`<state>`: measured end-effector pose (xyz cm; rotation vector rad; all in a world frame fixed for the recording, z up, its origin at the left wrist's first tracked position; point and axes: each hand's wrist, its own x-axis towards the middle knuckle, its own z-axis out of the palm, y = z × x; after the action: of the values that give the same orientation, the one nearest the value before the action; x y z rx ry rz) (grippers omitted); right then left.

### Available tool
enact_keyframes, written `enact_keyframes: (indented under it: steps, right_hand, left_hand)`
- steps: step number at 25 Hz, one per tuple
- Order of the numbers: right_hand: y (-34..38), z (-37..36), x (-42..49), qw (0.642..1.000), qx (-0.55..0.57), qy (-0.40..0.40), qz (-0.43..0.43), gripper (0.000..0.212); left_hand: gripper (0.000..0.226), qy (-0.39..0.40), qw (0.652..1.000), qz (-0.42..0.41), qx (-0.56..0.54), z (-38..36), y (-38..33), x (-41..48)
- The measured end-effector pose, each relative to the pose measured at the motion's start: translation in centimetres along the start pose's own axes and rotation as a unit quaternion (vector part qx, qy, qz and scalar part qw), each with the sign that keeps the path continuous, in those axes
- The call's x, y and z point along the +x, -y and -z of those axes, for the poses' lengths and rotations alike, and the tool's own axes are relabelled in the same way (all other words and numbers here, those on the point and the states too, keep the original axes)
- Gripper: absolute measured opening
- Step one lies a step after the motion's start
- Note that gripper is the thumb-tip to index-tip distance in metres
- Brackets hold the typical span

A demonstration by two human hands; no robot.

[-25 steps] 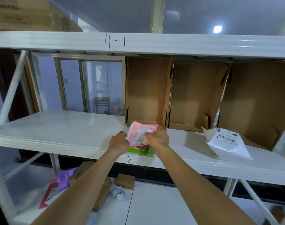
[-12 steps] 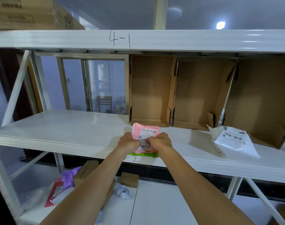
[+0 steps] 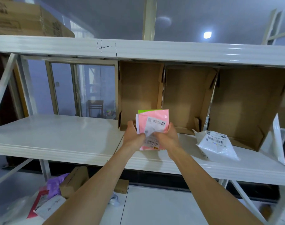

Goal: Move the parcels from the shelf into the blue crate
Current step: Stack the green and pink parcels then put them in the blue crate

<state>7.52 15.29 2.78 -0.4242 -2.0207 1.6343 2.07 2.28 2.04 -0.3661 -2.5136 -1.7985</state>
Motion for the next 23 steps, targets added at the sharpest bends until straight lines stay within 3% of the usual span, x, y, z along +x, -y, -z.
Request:
enact_keyframes:
  steps: [5, 17, 21, 23]
  right_hand:
    - [-1.5, 1.6, -1.6, 0.997, 0.023, 0.067, -0.01, 0.026]
    - [-0.6, 4.7, -6.1, 0.998, 0.034, 0.044, -0.037, 0.028]
    - [-3.3, 6.6, -9.8, 0.996, 0.024, 0.054, -0.069, 0.03]
    - [-5.3, 8.0, -12.1, 0.994, 0.021, 0.055, -0.089, 0.021]
  left_hand:
    - [0.034, 0.028, 0.999, 0.001, 0.035, -2.0, 0.9, -0.8]
    - [0.035, 0.019, 1.0, 0.011, 0.008, -3.2, -2.2, -6.9]
    - [0.033, 0.033, 0.998, 0.048, 0.015, -5.4, -0.6, -10.9]
    - [0.033, 0.038, 0.996, 0.073, 0.022, -6.9, 1.1, -13.1]
